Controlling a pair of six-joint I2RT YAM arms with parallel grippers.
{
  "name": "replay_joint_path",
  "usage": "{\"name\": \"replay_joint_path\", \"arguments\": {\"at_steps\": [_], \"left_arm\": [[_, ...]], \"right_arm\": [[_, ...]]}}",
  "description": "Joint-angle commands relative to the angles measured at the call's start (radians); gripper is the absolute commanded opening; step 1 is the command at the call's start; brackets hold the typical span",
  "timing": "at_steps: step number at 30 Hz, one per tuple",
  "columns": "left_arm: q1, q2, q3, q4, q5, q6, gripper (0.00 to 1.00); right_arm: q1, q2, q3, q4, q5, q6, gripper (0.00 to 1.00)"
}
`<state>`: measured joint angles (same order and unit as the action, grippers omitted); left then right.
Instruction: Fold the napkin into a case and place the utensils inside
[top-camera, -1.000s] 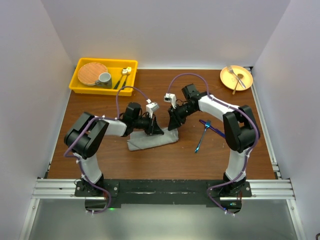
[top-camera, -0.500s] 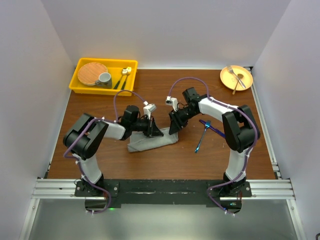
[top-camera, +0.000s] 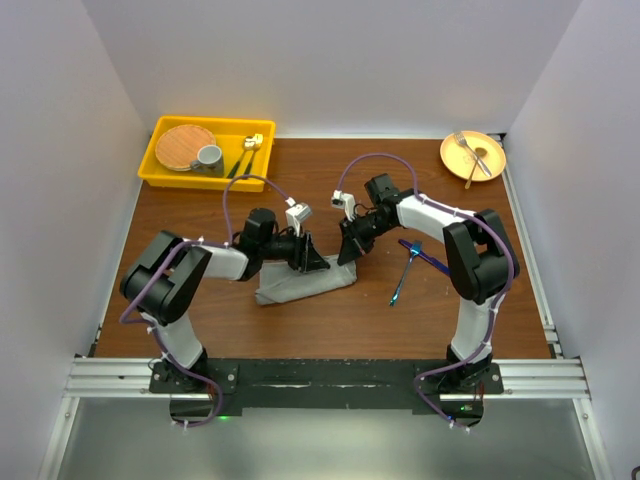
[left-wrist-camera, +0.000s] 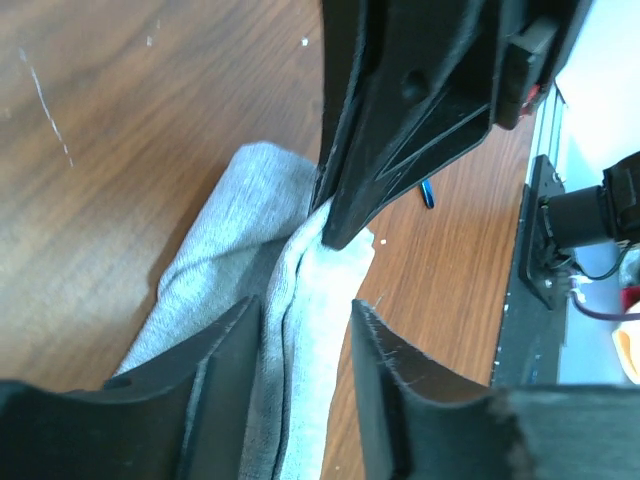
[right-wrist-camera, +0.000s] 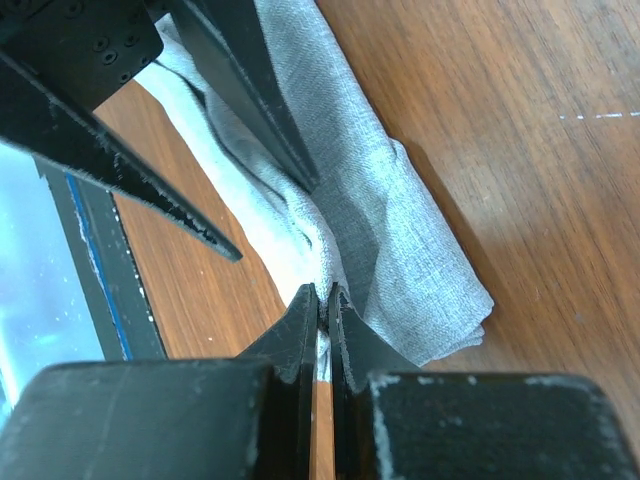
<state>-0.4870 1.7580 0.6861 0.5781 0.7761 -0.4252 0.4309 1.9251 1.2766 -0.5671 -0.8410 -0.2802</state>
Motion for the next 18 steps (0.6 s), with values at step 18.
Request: {"name": "replay_joint_path", "arguments": {"at_steps": [18], "left_arm": [[-0.039,0.069,0.09,0.003,0.014,0.065,0.11]], "right_arm": [[0.0,0.008,0.041,0.012,-0.067,-0.011,0.0]]}}
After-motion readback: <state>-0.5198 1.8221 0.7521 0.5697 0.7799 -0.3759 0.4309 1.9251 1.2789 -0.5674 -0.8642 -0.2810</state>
